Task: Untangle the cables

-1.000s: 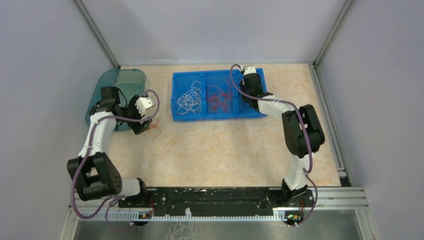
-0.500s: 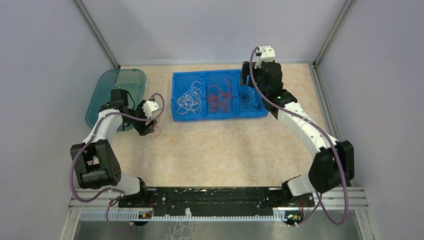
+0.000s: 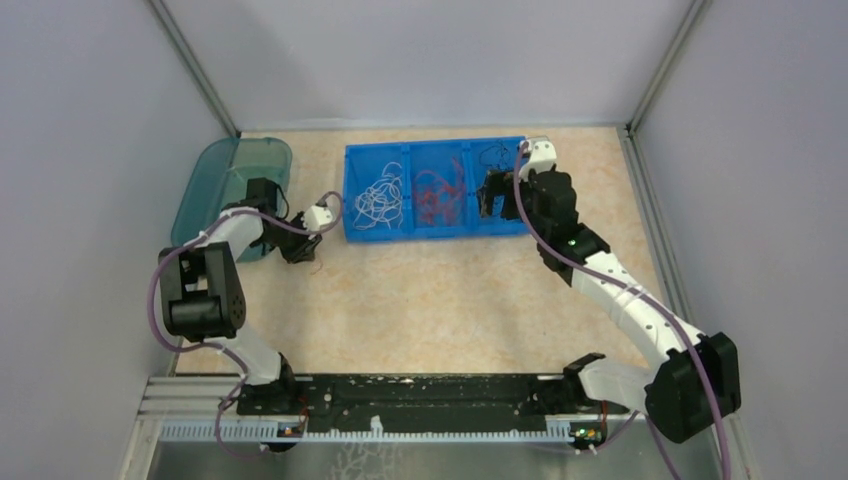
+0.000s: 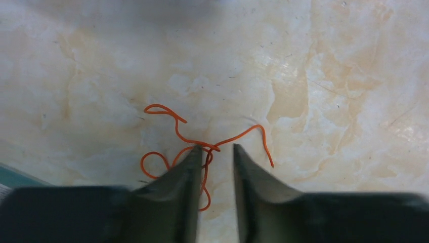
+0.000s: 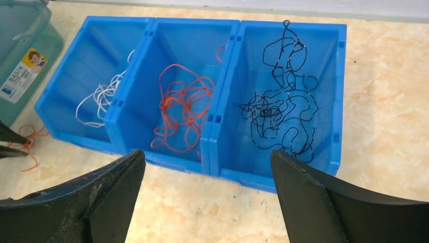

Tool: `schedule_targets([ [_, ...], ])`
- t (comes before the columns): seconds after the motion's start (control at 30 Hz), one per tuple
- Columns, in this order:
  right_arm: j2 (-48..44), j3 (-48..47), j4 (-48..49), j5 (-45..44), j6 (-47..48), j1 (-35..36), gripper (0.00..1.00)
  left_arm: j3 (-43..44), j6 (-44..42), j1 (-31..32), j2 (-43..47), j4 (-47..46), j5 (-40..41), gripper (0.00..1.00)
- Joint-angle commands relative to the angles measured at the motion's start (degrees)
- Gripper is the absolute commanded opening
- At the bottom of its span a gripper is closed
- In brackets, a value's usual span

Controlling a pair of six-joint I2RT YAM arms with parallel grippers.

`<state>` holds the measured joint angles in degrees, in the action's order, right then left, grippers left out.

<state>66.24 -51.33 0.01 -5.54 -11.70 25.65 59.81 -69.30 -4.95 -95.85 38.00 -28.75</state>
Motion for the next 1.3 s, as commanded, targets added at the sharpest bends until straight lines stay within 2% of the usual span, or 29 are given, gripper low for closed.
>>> schedule_targets([
  [0.0, -3.8, 0.3, 3.8, 2.8, -1.6, 0.3, 0.94, 0.0, -2.0, 0.4, -0.7, -1.9, 0.5, 0.23],
  [0.07, -4.1, 0.9, 4.7, 3.3, -2.1, 0.2, 0.93, -0.3, -2.0, 0.5, -0.6, -1.6, 0.5, 0.01],
  [0.27, -5.2, 2.2, 6.3, 4.9, -5.8, -2.9, 0.89, 1.1, -4.0, 1.0, 5.5, 5.9, -1.0, 0.0],
  [0.33, -5.3, 2.4, 6.7, 5.0, -6.4, -3.9, 0.88, 4.4, -3.9, 2.0, 8.3, 12.3, -2.5, 0.0],
  [0.47, -4.6, 2.4, 7.2, 5.4, -7.2, -5.3, 0.87, 14.3, -1.5, 7.3, 13.1, 24.5, -6.6, 0.0],
  [0.57, -4.1, 2.5, 7.8, 4.9, -7.6, -5.8, 0.86, 20.3, 3.3, 13.3, 15.4, 26.1, -8.7, 0.0],
  [0.63, -3.8, 2.6, 8.2, 4.9, -8.1, -6.5, 0.86, 23.8, 8.2, 17.7, 15.8, 24.2, -9.6, 0.0],
  [0.73, -3.3, 2.8, 8.1, 4.1, -8.7, -7.3, 0.86, 27.8, 18.3, 22.7, 14.7, 16.1, -11.3, 0.0],
  [0.87, -3.9, 4.4, 8.5, 2.5, -9.5, -8.4, 0.86, 33.8, 29.5, 29.3, 7.7, 6.3, -9.3, 0.0],
  [0.97, -4.5, 6.1, 8.9, 1.5, -10.4, -9.5, 0.86, 37.8, 33.9, 33.7, 1.0, -0.4, -4.6, 0.0],
  [1.17, -6.0, 7.5, 8.6, 0.5, -11.5, -11.3, 0.86, 49.0, 40.3, 35.9, -14.0, -6.6, -3.4, 0.0],
  [1.27, -6.6, 7.8, 8.4, -0.5, -11.0, -11.7, 0.86, 51.8, 41.2, 36.7, -19.3, -9.9, -2.1, 0.0],
])
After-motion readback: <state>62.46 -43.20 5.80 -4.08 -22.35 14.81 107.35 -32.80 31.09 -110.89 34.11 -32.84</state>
